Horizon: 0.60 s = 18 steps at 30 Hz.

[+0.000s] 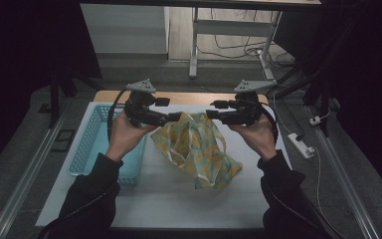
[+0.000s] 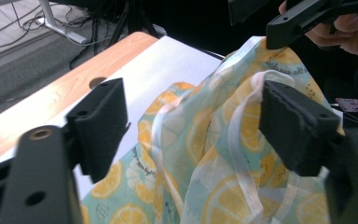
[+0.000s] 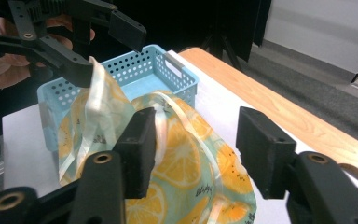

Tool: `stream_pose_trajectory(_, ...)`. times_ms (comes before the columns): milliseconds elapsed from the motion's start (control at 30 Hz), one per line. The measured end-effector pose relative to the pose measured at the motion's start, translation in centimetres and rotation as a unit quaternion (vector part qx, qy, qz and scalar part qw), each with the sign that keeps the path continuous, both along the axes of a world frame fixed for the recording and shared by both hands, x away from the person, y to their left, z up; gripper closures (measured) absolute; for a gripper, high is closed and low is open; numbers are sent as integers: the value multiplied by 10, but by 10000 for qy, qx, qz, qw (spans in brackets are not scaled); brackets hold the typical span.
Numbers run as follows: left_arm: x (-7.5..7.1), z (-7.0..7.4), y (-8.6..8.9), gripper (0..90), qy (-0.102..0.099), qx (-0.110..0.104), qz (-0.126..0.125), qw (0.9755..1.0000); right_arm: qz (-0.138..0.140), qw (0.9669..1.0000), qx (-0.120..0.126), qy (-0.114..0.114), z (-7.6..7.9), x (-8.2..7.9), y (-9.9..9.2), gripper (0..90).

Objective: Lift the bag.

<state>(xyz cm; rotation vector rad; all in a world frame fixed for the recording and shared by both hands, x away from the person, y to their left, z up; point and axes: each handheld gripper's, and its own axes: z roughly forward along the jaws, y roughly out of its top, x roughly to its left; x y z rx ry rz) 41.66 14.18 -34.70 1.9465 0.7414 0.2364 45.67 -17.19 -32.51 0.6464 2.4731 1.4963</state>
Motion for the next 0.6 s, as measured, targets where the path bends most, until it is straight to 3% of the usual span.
stream_pose_trajectory(133,-7,-9,5,171,95,-31,1,9999,42,10000,-9,16,-5,-5,-1,417)
stream_pose_trajectory(367,-22,-24,12,114,181,114,-12,9998,42,10000,-33,26,-18,-14,-6,322)
stream_pose_trajectory(600,-42,-36,26,67,275,78,-56,9996,-15,10000,-12,46,-31,-25,-17,266)
